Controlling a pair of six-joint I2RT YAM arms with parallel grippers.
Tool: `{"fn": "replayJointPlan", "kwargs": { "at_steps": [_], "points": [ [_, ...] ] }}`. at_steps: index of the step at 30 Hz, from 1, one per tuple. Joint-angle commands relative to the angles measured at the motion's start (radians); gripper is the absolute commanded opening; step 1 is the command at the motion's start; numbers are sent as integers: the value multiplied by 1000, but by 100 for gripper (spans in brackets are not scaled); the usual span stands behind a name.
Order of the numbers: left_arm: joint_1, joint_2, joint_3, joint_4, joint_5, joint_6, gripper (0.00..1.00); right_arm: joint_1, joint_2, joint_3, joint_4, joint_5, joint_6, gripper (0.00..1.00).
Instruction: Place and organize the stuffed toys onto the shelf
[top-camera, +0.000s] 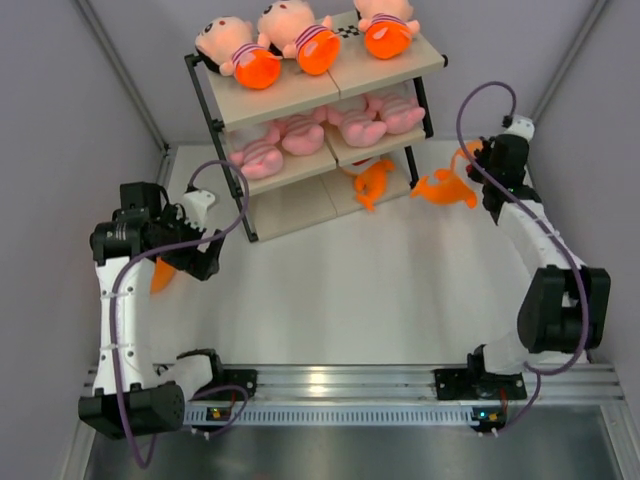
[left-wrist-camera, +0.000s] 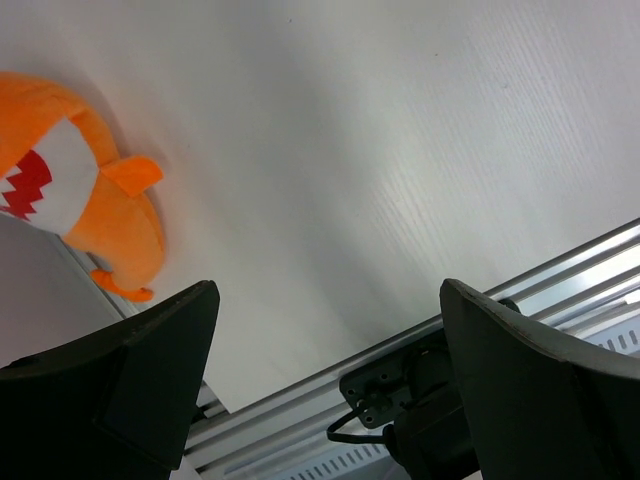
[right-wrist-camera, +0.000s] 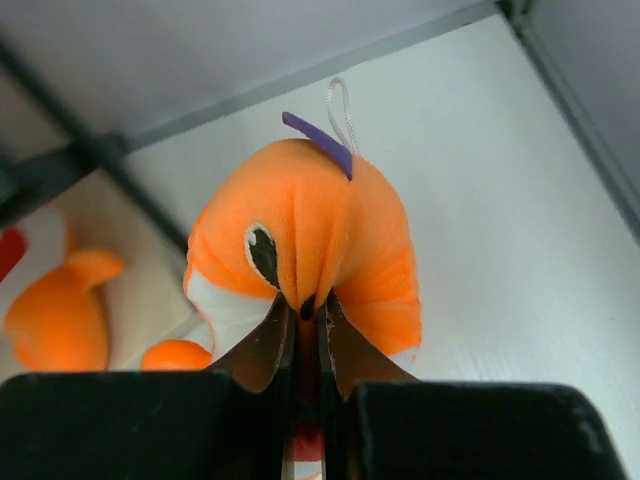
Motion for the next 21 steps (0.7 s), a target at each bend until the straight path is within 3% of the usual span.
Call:
{"fn": "replayJointPlan", "kwargs": {
  "at_steps": [1, 4, 7, 10, 11, 14, 17, 21],
  "points": [
    [-7, -31, 51, -45, 92, 38, 98, 121, -191, -45, -211, -1, -149, 0],
    [-16, -28, 79, -75, 149, 88, 98, 183, -332, -91, -346, -5, -186, 0],
    [-27, -17, 100, -76, 195, 105, 98, 265, -429, -102, -415, -122, -299, 0],
    [-30, 12, 146, -78, 267, 108, 98, 438, -471, -77, -454, -255, -442, 0],
    [-30, 21, 172, -76, 290, 102, 98, 561, -477, -74, -434, -263, -453, 0],
    [-33, 24, 197, -75, 394, 82, 98, 781, -470, -71, -285, -280, -461, 0],
    [-40, -10, 211, -75, 486, 67, 98, 925, -390, -27, -170, -286, -473, 0],
    [-44, -40, 208, -76, 569, 49, 98, 1030, -227, 134, -118, -326, -481, 0]
  ]
}}
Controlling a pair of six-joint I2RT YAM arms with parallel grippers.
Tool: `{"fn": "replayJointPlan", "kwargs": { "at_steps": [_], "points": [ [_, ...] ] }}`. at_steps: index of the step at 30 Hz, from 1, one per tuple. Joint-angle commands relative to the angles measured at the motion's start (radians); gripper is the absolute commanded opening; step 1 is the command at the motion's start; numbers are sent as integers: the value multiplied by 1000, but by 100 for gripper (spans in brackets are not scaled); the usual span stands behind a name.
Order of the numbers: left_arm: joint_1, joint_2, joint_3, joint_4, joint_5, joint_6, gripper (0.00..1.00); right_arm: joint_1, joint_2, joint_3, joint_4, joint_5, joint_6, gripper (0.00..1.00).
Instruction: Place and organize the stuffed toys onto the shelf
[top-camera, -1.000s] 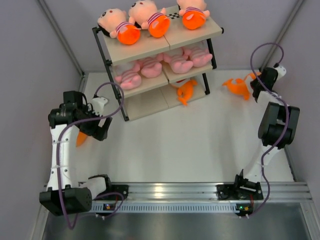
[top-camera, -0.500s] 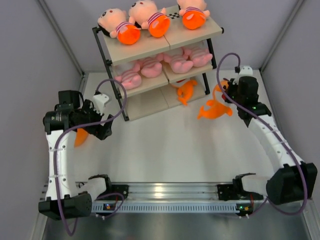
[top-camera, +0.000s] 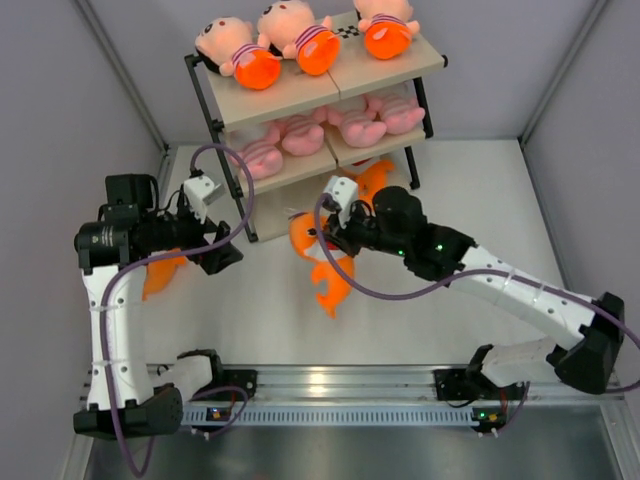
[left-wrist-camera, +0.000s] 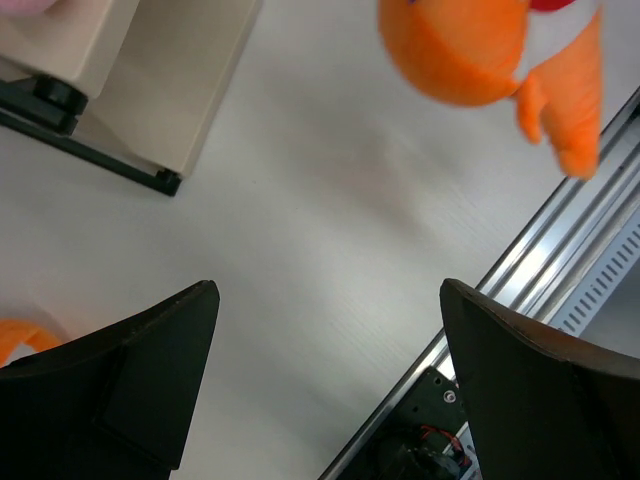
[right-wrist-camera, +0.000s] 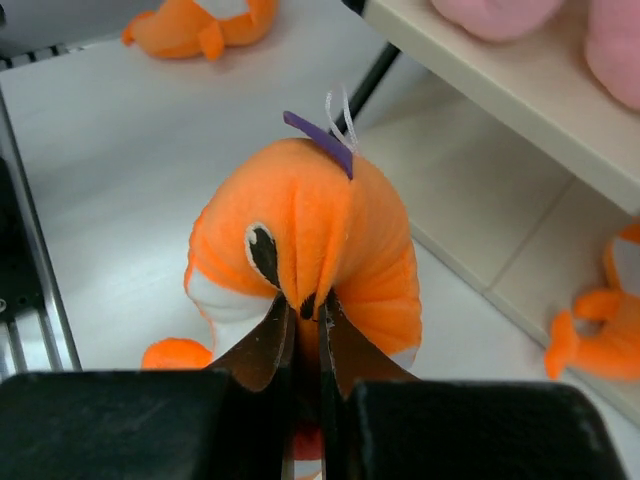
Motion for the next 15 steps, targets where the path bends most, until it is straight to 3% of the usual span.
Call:
{"fn": "replayJointPlan", "kwargs": {
  "at_steps": [1, 8, 13, 14, 15],
  "points": [
    [-7, -43, 31, -39, 151, -21, 98, 79, 141, 155, 161, -48, -37, 0],
    [-9, -30, 27, -39, 244, -40, 98, 183, 315, 328, 245, -174, -43, 0],
    [-9, -1, 33, -37, 209, -34, 98, 216, 332, 356, 302, -286, -34, 0],
    [-9, 6, 31, -37, 193, -31, 96, 216, 326, 348, 308, -307, -35, 0],
    [-9, 13, 30, -37, 168, -28, 84, 216, 318, 334, 313, -318, -40, 0]
  ]
}}
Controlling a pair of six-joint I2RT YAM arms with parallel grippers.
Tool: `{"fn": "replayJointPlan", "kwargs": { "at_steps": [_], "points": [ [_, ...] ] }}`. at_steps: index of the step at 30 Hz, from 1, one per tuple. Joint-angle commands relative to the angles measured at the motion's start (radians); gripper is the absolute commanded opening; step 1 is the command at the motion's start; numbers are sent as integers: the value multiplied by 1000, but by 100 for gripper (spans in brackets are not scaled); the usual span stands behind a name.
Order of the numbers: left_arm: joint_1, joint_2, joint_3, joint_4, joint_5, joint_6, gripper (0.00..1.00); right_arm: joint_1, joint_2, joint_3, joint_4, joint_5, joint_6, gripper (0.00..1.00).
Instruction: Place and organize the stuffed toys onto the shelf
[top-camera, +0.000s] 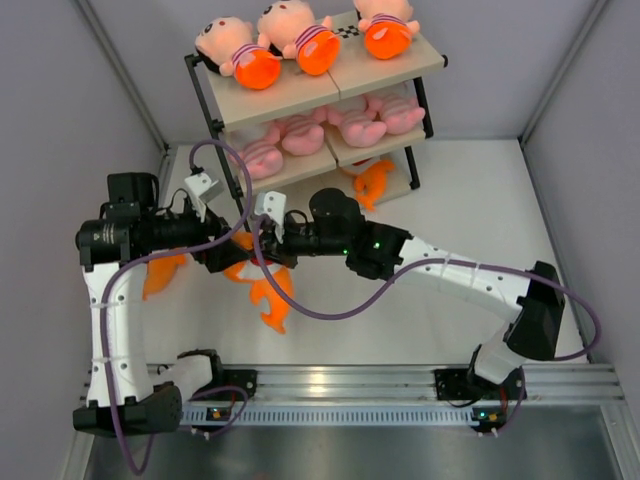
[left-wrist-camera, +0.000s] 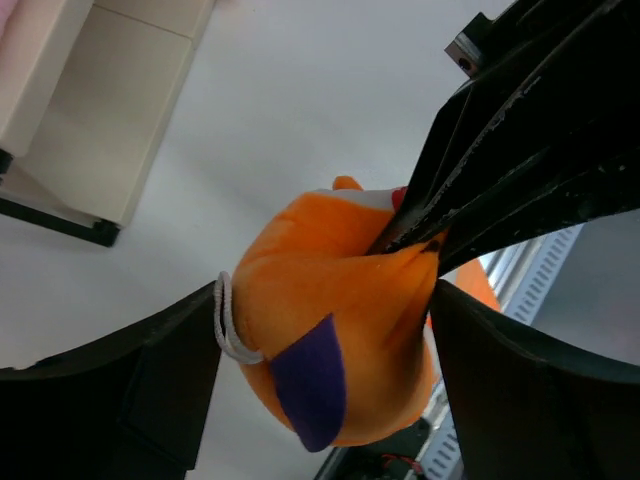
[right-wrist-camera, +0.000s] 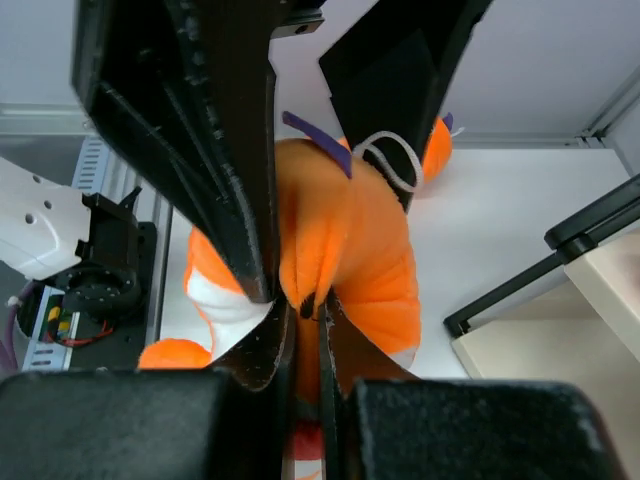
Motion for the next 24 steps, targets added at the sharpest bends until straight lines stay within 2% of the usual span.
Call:
{"fn": "replayJointPlan", "kwargs": {
  "at_steps": [1, 2, 3, 4, 5, 7, 8, 9, 12, 17, 21, 24],
  "points": [
    [-5, 22, 27, -36, -14, 21, 72, 18, -46, 27, 137, -114, -11, 0],
    [-4, 25, 27, -36, -11, 24, 60, 18, -51, 21, 141, -119, -13, 0],
    [-4, 28, 26, -36, -3, 29, 20, 16, -55, 12, 144, -119, -11, 0],
    [-4, 28, 27, -38, 9, 33, 1, 18, -63, 8, 145, -116, -8, 0],
    [-4, 26, 29, -36, 10, 33, 0, 15, -69, 5, 145, -93, -4, 0],
    [-4, 26, 32, -38, 21, 33, 0, 8, -86, -7, 144, -60, 26, 13],
    [-4, 25, 35, -36, 23, 32, 0, -4, -97, -16, 141, -25, 41, 21],
    [-4, 23, 38, -36, 26, 30, 0, -14, -121, -50, 141, -5, 82, 41],
    [-4, 19, 52, -25, 29, 18, 0, -56, -170, -162, 154, 78, 159, 66],
    [-4, 14, 52, 25, 9, -25, 0, -94, -265, -368, 206, 32, 383, 72],
    [-4, 19, 50, 33, 4, -36, 0, -93, -298, -524, 431, -33, 605, 74],
    [-5, 16, 44, 38, 6, -40, 0, -90, -263, -575, 484, -31, 684, 74]
  ]
}}
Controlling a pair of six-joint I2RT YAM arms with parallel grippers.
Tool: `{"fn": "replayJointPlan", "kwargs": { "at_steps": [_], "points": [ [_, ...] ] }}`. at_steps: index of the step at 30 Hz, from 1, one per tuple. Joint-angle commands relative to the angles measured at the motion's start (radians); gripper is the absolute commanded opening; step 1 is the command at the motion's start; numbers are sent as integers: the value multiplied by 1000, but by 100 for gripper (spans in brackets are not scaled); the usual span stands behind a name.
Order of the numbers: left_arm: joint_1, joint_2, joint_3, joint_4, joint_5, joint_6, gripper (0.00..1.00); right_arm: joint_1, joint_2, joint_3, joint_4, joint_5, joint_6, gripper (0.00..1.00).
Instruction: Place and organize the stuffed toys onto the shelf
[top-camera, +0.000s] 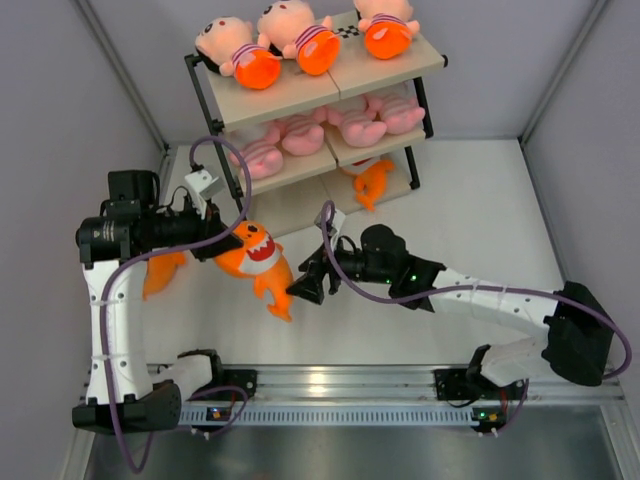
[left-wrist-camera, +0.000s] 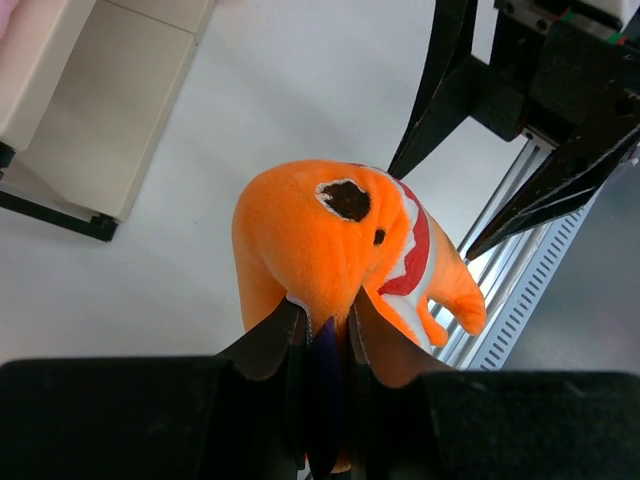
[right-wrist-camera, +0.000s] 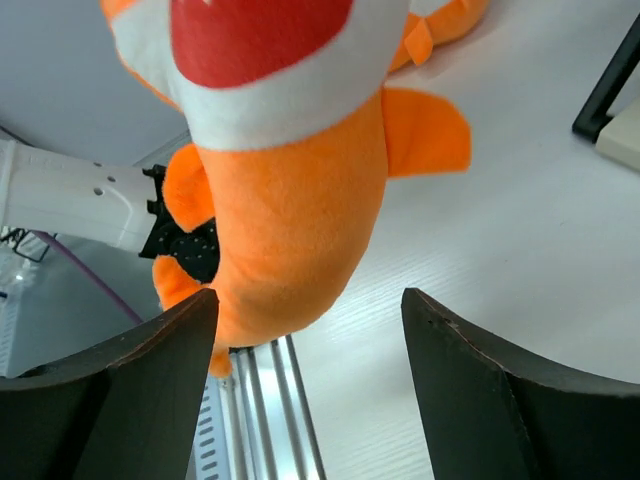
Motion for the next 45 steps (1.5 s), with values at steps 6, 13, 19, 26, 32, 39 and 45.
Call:
{"fn": "replayJointPlan", "kwargs": {
  "at_steps": [6, 13, 19, 26, 32, 39, 45],
  "points": [
    [3, -14, 13, 58, 14, -27, 0, 6, 114, -48, 399, -107, 307, 67],
    [3, -19, 13, 58, -20, -30, 0, 6, 191, -11, 439, -57, 341, 13],
    [3, -27, -13, 72, -233, -49, 82, -44, 139, -71, 194, 156, 341, 0],
    [3, -40, -50, 81, -449, -41, 96, -132, 107, -216, 16, 376, 371, 0],
    [3, -42, -64, 104, -509, -33, 97, -268, 190, -97, 29, 501, 206, 0],
    [3, -28, -102, 109, -572, -24, 97, -361, 456, 205, -32, 496, 155, 0],
    [3, -5, -91, 109, -583, -16, 97, -371, 625, 398, -40, 491, 143, 0]
  ]
}}
